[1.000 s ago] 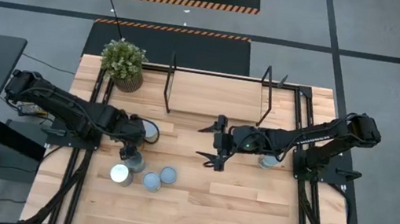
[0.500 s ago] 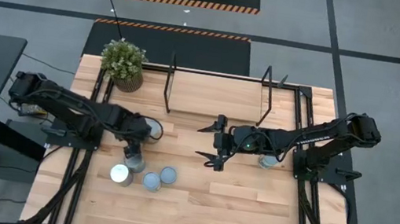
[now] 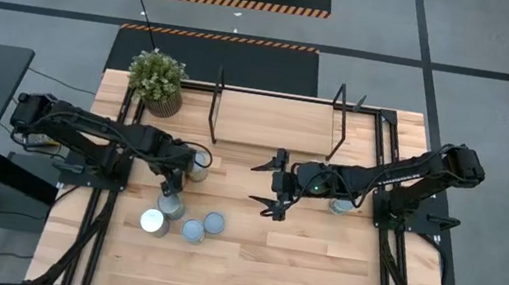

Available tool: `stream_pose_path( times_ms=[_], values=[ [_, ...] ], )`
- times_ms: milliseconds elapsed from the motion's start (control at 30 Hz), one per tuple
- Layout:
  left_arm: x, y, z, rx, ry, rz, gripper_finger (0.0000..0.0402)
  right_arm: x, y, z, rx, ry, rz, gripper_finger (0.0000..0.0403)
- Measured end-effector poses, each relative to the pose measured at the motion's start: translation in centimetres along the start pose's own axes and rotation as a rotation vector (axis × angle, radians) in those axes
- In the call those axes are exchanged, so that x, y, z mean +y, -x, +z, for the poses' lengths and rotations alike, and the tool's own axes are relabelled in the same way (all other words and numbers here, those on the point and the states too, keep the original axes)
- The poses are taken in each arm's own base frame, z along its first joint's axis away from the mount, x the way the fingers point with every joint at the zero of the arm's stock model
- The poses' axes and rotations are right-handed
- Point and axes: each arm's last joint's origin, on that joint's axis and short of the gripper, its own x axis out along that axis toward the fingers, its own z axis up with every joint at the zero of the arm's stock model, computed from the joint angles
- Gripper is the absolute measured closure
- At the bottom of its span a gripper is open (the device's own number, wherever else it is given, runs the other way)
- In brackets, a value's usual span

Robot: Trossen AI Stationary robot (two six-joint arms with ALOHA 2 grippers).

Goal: Pick and place cans onto a shelf
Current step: Put the canned pineapple on the shelf

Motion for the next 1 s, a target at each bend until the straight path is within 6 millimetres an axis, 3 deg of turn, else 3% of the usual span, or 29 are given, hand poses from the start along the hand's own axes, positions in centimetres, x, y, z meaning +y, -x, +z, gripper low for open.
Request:
stream_pose_path(
  times_ms=[100,233,467,733,867,1000],
  values=[
    [0.0,0.3,0.0,0.018,-0.030,-0.015,0.0083,0.0,0.0,-0.1,0.005,0.001,0.001,0.0055],
    [0.0,2.1,0.6,0.024,-0.083,-0.007,0.0084,0.0,0.0,0.0,0.004,0.001,0.000,0.0055],
    [0.4,7.2,2.1,-0.018,-0.109,0.043,0.0084,0.0,0.0,0.0,0.000,-0.007,-0.004,0.0055],
    [0.8,12.8,3.7,-0.205,-0.131,0.093,0.0083,-0.5,-0.1,-0.3,0.035,-0.004,-0.052,0.0055],
    [0.3,13.1,5.4,-0.269,-0.181,0.078,0.0083,-1.5,-0.2,-0.4,0.030,-0.036,-0.087,0.0055],
    [-1.1,11.2,7.6,-0.272,-0.297,0.068,0.0083,-2.8,-0.4,-0.6,0.020,-0.102,-0.079,0.0055]
  ],
)
